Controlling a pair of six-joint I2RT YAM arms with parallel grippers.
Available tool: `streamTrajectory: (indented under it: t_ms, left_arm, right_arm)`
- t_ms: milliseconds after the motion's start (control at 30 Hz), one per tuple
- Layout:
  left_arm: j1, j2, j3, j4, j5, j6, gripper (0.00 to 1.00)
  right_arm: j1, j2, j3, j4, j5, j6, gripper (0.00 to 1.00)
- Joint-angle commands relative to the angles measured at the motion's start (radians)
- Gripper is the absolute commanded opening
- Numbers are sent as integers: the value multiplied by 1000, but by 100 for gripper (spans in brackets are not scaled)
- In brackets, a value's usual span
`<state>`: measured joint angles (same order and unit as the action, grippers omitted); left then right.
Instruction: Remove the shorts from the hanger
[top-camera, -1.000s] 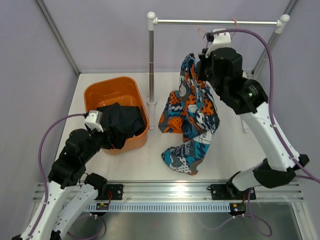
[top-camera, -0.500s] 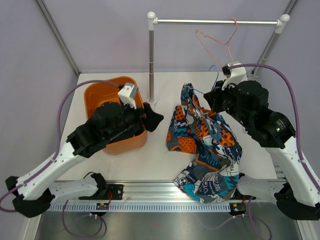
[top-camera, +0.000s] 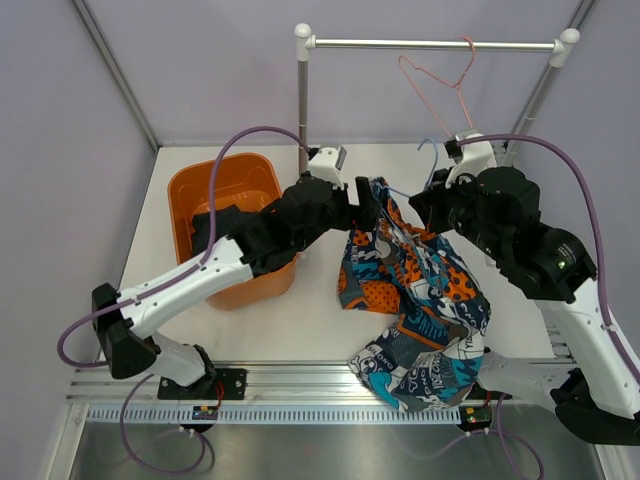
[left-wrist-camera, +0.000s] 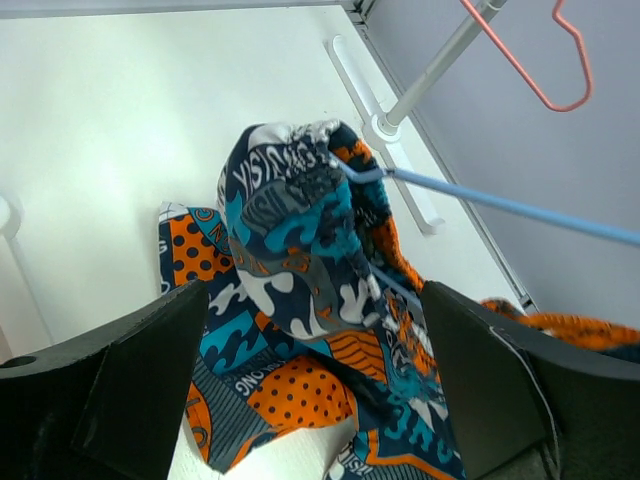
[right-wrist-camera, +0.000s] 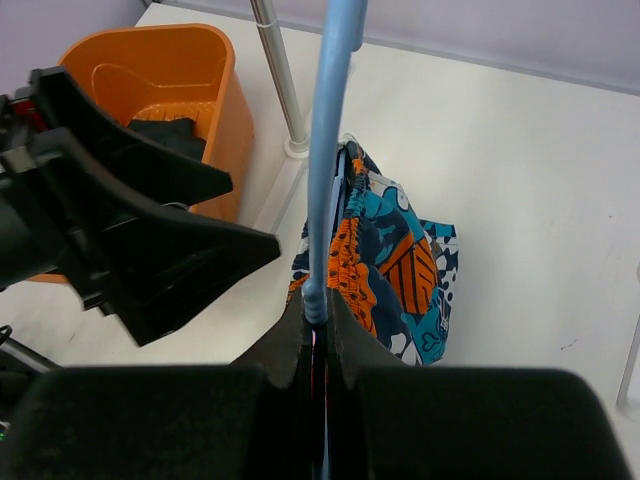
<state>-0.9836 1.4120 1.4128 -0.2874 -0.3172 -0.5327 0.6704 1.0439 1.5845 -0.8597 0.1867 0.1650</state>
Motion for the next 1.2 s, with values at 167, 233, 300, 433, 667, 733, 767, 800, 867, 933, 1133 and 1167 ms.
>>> streamTrajectory:
  t_ms: [167, 233, 300, 433, 667, 733, 767, 800, 867, 933, 1133, 1167]
  left_arm:
    - [-4, 100, 103, 106, -62, 14, 90]
    - [-4, 114, 112, 100, -65, 20, 88]
    - [-4, 133, 118, 87, -72, 22, 84]
    - [-3, 133, 88, 85, -97, 23, 79]
    - [10, 151, 84, 83, -99, 36, 61]
    - [17, 169, 92, 79, -94, 36, 53]
    - [22, 174, 95, 77, -85, 34, 50]
    - [28, 180, 101, 74, -80, 33, 48]
    - [34, 192, 104, 76, -65, 34, 41]
    - [45, 199, 113, 71, -60, 40, 31]
    - [88, 223, 153, 53, -66, 60, 8]
    - [92, 228, 163, 48, -68, 65, 6]
  right_arm:
    - [0, -28, 32, 10, -32, 10, 0]
    - [0, -30, 32, 11, -33, 7, 0]
    - [0, -31, 34, 10, -29, 4, 0]
    - [0, -33, 37, 10, -30, -2, 0]
    - [1, -35, 40, 5, -41, -5, 0]
    - [0, -35, 43, 2, -43, -4, 0]
    - [0, -36, 48, -2, -44, -5, 0]
    - [0, -36, 49, -4, -47, -5, 0]
    - [-2, -38, 55, -7, -49, -5, 0]
    - [0, -38, 60, -13, -53, -2, 0]
    - [0, -45, 62, -32, -70, 1, 0]
    - [0, -48, 62, -32, -73, -2, 0]
